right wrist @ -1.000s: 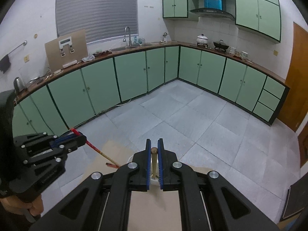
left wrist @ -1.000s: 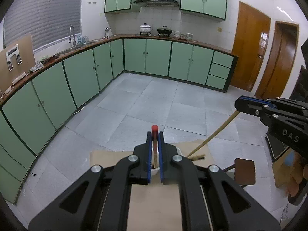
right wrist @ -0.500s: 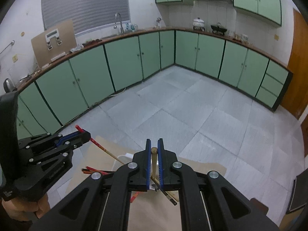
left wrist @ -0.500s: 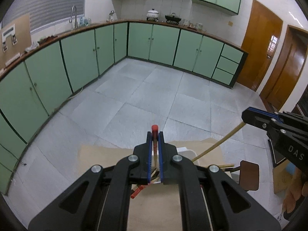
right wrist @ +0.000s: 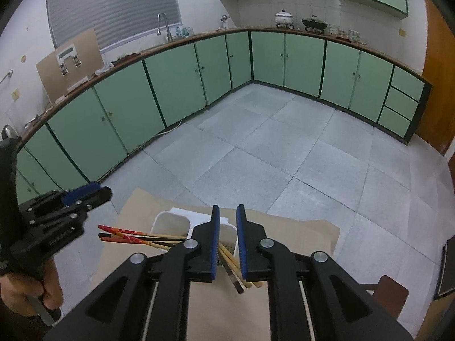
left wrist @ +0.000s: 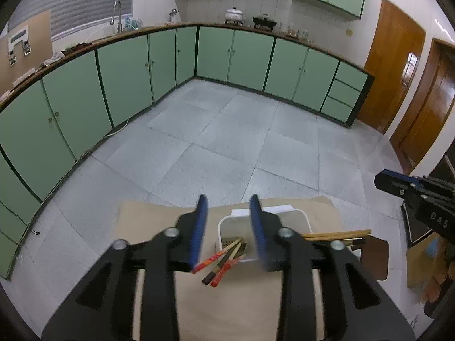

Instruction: Organize utensils

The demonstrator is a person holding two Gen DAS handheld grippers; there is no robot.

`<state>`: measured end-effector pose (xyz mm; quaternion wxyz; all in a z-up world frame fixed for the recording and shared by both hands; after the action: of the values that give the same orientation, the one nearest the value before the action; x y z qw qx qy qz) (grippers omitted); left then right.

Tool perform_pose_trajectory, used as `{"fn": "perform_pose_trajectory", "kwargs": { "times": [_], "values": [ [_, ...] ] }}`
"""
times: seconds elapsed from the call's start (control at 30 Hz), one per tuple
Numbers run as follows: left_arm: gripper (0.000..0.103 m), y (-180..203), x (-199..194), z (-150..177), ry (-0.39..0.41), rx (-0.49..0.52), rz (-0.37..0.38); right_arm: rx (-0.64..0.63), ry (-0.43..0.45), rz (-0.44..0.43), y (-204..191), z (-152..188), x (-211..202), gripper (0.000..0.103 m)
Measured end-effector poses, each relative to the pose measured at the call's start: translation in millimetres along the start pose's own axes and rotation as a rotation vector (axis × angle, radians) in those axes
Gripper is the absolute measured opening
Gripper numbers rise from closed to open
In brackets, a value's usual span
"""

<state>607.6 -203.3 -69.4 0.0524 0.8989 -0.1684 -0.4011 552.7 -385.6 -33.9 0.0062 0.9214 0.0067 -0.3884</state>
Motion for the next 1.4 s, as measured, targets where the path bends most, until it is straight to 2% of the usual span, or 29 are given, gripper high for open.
{"fn": "perform_pose_trajectory", "kwargs": {
  "times": [0.03, 0.1, 0.13, 0.2, 0.23, 0.37, 0.5, 0.57, 0.67, 0.77, 0.9, 1.0, 1.17, 1.23, 1.4],
  "values": [
    [0.056, -1.4, -5.5, 1.4, 0.014, 0.000, -0.003, 0.001, 0.006, -0.002, -0.3, 1.3, -2.8, 0.013],
    [0.066, -4.3, -18.5, 6.7, 0.050, 0.003, -0.010, -0.009, 0.033, 0.011, -0.4, 10.8, -12.8, 0.017],
    [0.067, -5.0, -26.4, 13.6, 0.065, 0.011, -0.008, -0.009, 0.046, 0.013, -1.5, 16.5, -17.1, 0.020],
    [0.071, -8.2, -38.5, 27.8, 0.077, 0.021, 0.001, -0.013, 0.076, 0.028, -4.8, 31.9, -29.0, 0.036],
    [0.077, -12.0, -46.8, 37.3, 0.092, 0.019, -0.002, -0.014, 0.098, 0.045, -7.2, 41.3, -36.5, 0.041],
    [0.090, -24.5, -78.3, 74.8, 0.155, 0.037, -0.032, -0.028, 0.179, 0.140, -17.8, 77.0, -62.4, 0.080],
    [0.096, -39.1, -120.8, 121.1, 0.230, 0.021, -0.052, -0.037, 0.274, 0.197, -35.9, 125.6, -96.1, 0.096],
    [0.096, -43.0, -142.1, 142.1, 0.258, 0.014, -0.052, -0.045, 0.313, 0.229, -44.8, 149.8, -111.2, 0.097],
    [0.098, -50.4, -176.3, 177.6, 0.301, 0.001, -0.077, -0.038, 0.320, 0.239, -59.5, 190.5, -132.3, 0.097],
    [0.098, -58.3, -204.5, 213.2, 0.296, -0.021, -0.078, -0.007, 0.332, 0.253, -78.3, 236.1, -154.3, 0.097],
    [0.098, -74.9, -236.0, 257.1, 0.304, -0.081, -0.110, 0.046, 0.264, 0.246, -99.2, 293.6, -178.1, 0.097],
    [0.098, -77.9, -264.4, 294.0, 0.322, -0.102, -0.136, 0.040, 0.221, 0.334, -119.5, 318.5, -195.5, 0.097],
    [0.098, -69.4, -306.5, 344.0, 0.334, -0.090, -0.152, 0.037, 0.252, 0.367, -149.9, 353.6, -243.7, 0.097],
    [0.098, -61.2, -329.1, 363.5, 0.361, -0.074, -0.185, 0.057, 0.285, 0.380, -158.4, 365.5, -263.4, 0.097],
    [0.098, -47.1, -378.4, 391.5, 0.401, -0.094, -0.194, 0.093, 0.294, 0.414, -173.8, 389.3, -299.1, 0.097]
  ]
}}
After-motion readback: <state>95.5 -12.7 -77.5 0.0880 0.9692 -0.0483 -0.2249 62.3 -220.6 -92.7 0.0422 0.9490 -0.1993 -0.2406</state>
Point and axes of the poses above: each gripper's, at about its wrist camera, not at the fingertips, and x roughly the way its jaws point, y to its right, z to its underside, the point moved 1 cm from there along x, roughly the way its jaws point, and after that the axes turned 10 degrees about -x, right-handed, at the moved point
